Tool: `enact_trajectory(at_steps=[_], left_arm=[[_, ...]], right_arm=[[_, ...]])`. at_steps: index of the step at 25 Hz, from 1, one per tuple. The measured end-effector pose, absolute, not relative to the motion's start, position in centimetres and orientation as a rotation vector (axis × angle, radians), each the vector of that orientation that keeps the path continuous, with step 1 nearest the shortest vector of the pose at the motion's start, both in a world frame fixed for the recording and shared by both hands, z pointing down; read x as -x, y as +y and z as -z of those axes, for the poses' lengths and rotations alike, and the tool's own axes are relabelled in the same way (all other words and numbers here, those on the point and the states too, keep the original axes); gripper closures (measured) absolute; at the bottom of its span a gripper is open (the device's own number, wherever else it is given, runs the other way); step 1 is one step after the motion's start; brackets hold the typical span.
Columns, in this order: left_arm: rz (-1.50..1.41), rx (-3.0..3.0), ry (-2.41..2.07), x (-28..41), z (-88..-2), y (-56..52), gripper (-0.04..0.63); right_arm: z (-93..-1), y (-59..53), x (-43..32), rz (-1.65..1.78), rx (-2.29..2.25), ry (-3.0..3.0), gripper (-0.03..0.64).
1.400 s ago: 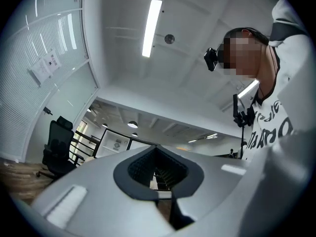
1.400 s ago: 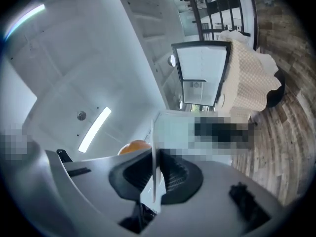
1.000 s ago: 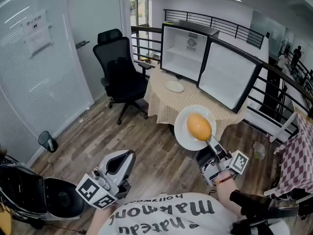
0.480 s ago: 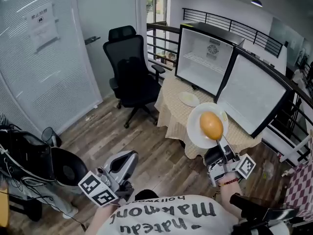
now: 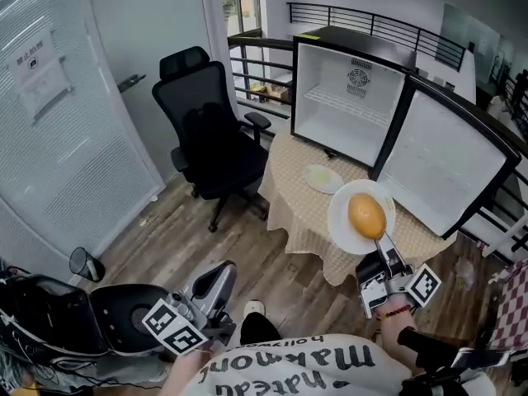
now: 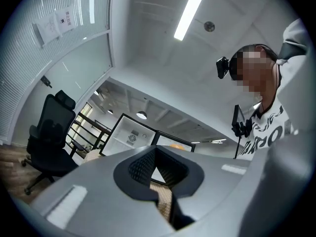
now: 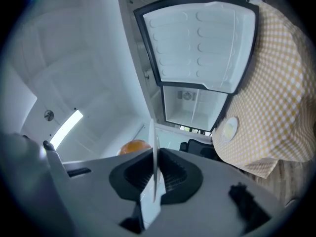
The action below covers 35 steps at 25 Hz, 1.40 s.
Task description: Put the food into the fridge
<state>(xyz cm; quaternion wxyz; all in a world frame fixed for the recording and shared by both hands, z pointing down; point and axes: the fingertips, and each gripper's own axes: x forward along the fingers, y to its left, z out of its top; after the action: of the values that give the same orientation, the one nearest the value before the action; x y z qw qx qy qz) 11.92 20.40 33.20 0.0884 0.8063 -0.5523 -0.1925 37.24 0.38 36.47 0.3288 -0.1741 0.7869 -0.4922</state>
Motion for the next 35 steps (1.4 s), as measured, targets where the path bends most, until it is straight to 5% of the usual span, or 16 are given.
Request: enact_trajectory(at_steps=[18,35], left_arm=[[0.511,-2.589,-1.524,11.1,-27.7,0.8,0.592],[0.479,-2.747,-1.135,12.2,-26.6,-17.4,0.592]], right_arm=[[-33.3,-15.8,-21.2,1.134,0.699,1.885,0.584],[-35.7,-25.5,-17.1,1.130,0.857,1.874,0.583]])
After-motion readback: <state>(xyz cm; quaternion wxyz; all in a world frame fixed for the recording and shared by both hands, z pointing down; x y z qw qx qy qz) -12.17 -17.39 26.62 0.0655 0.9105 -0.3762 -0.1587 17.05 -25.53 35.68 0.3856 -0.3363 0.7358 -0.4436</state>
